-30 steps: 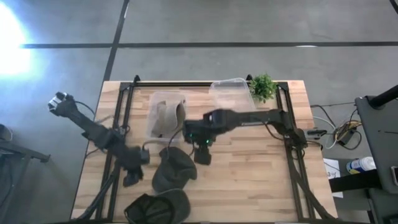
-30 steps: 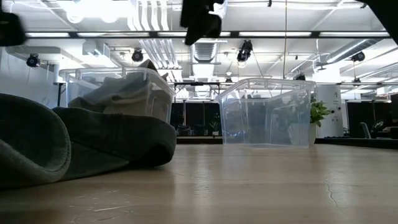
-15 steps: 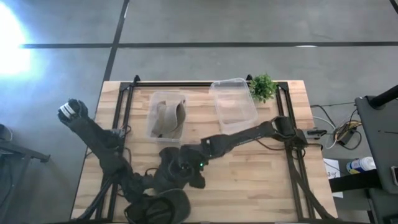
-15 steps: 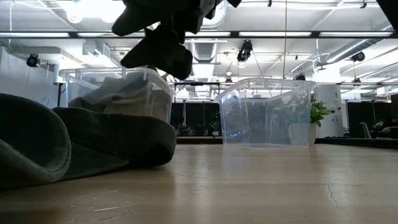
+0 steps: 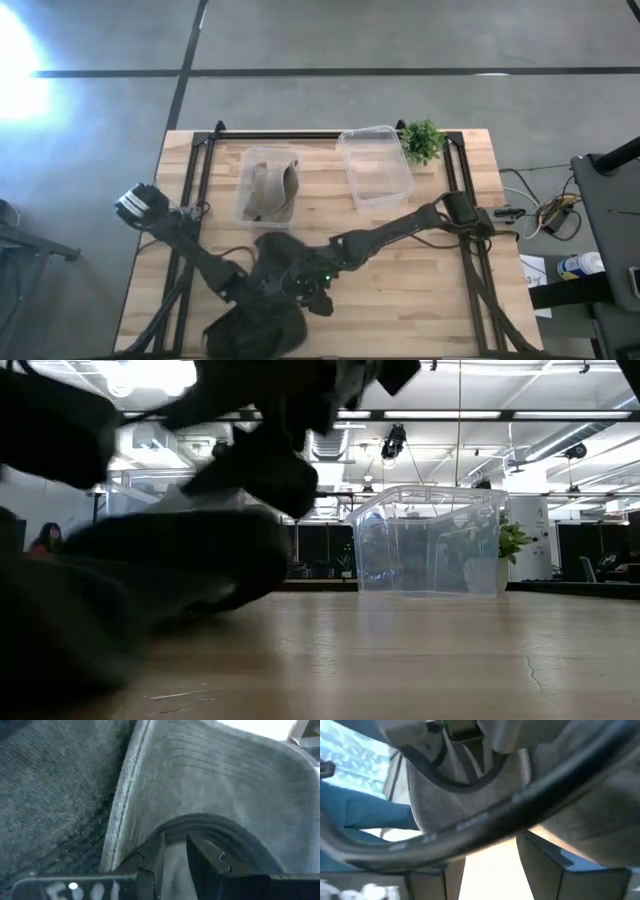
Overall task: Pick & Place hat
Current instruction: Put the bottom black cap into the right transparent bin
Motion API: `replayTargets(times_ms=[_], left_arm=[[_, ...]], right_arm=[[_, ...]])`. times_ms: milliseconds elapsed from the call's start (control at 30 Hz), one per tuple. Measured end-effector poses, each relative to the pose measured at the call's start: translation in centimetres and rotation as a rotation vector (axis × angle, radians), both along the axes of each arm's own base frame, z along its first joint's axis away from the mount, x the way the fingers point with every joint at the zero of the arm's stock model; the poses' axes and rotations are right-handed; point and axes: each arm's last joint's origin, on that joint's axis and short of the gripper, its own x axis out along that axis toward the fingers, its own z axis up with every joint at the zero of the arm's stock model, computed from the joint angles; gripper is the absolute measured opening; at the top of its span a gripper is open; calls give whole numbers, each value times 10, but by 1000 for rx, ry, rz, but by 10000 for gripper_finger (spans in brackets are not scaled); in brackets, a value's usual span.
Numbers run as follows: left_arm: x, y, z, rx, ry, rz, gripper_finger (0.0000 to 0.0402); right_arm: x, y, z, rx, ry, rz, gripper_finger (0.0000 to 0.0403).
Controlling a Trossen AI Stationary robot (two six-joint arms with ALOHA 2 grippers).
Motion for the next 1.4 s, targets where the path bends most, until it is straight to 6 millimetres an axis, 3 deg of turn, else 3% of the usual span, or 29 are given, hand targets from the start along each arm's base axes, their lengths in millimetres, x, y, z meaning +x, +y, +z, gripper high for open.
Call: replayTargets(times_ms=[133, 233, 433, 567, 667, 800, 967, 1167, 1333, 1400], left_arm=[[19, 21, -8, 79, -40, 54, 84], [26, 37, -1, 165, -105, 124, 84], [16, 48, 48, 191, -290, 183, 84], [-1, 41, 75, 141, -358, 198, 84], [-12, 32, 89, 93, -395, 216, 84], [-21, 17, 77, 79, -330, 199, 84], [-25, 2, 54, 74, -206, 173, 84], [-27, -2, 35, 149, -112, 174, 84], [-22, -2, 14, 214, -68, 166, 84], [-19, -3, 6, 226, -57, 167, 84]], right_arm=[[-6, -1, -13, 7, 60, -24, 171], [-8, -1, -17, 23, 93, -54, 171], [-9, -1, -6, 53, 82, -88, 171], [-14, -3, 12, 48, 64, -104, 171], [-20, -7, 14, -52, 81, -165, 171], [-25, -15, 9, -136, 104, -208, 171], [-36, -19, -29, -60, 300, -217, 171], [-55, -17, -20, 87, 432, -308, 171], [-75, -19, -9, 271, 591, -497, 171], [-81, -20, -14, 330, 643, -573, 171]])
